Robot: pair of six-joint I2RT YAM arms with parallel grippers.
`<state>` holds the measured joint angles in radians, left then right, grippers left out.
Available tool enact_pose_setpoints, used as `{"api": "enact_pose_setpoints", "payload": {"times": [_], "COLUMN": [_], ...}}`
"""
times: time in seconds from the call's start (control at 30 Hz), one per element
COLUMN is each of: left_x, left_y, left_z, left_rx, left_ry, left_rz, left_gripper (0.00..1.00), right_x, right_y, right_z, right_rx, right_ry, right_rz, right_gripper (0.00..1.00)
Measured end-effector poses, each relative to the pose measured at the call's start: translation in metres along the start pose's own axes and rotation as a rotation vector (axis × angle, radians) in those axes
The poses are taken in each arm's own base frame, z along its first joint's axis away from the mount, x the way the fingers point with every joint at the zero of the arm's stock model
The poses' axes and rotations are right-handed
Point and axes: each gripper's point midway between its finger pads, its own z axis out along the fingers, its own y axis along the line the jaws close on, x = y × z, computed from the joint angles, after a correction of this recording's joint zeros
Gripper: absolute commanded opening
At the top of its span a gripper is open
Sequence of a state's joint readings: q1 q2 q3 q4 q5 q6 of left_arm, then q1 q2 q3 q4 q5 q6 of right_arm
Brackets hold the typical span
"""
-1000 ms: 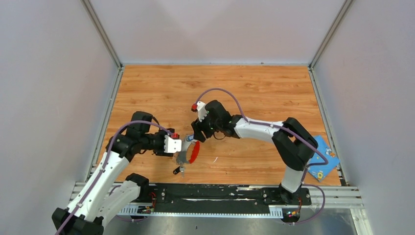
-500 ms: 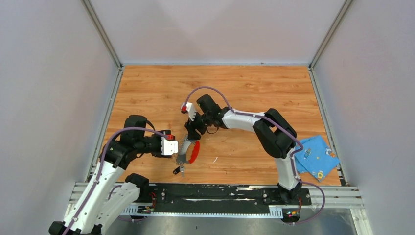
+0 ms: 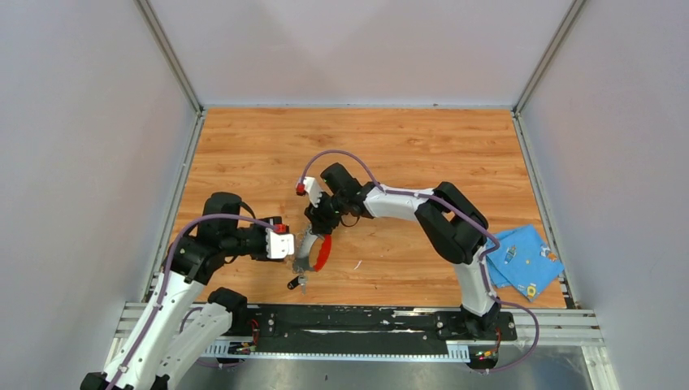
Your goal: Put the keys on the keyring
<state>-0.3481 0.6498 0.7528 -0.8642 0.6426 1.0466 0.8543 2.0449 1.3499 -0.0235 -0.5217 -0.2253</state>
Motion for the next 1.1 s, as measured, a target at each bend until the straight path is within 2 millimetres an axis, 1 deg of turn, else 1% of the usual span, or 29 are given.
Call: {"api": "enact_pose_setpoints", "payload": {"times": [0.07,0.13,0.23,0.37,0.4,0.6,0.73,0.8,1.0,1.1], "left_x": [-0.001,-0.001,-0.001,-0.001,-0.001,-0.003,-0.003,-0.003,-0.002,-0.002], "left_y": [0.000,0.000,0.000,0.000,0.000,0.001,0.001,0.001,-0.001,-0.001], "left_z": [-0.001,-0.001,-0.001,-0.002,-0.002,-0.004,-0.005,-0.005,-0.005,-0.005], "left_rx": [-0.004,-0.005,-0.007,-0.010,-0.012,-0.026,-0.029,-0.030,-0.030,-0.031], "left_ry": [-0.002,-0.002,-0.003,-0.003,-0.003,-0.005,-0.007,-0.007,-0.007,-0.007], "left_rz": [0.002,0.001,-0.001,-0.001,-0.001,0.009,0.010,0.011,0.010,0.011], "left_gripper": [0.52,0.51,0.51,0.51,0.51,0.51,0.51,0.51,0.51,0.51], "right_x": [0.003,0.004,0.005,0.002,0.003,0.004,-0.003,-0.009,-0.039,-0.048], "right_y": [-0.002,-0.004,-0.009,-0.010,-0.010,-0.008,0.000,0.004,0.014,0.019], "right_z": [0.002,0.003,0.003,0.003,0.003,0.002,-0.005,-0.011,-0.033,-0.043], "right_rx": [0.019,0.037,0.061,0.068,0.070,0.059,0.037,0.028,0.023,0.024], "right_ry": [0.011,0.019,0.026,0.021,0.024,0.030,0.010,-0.006,-0.081,-0.109], "right_rz": [-0.006,-0.018,-0.037,-0.064,-0.068,-0.074,-0.068,-0.069,-0.080,-0.084], "right_gripper": [0.43,0.36,0.23,0.02,0.01,0.00,0.00,0.00,0.00,0.00]}}
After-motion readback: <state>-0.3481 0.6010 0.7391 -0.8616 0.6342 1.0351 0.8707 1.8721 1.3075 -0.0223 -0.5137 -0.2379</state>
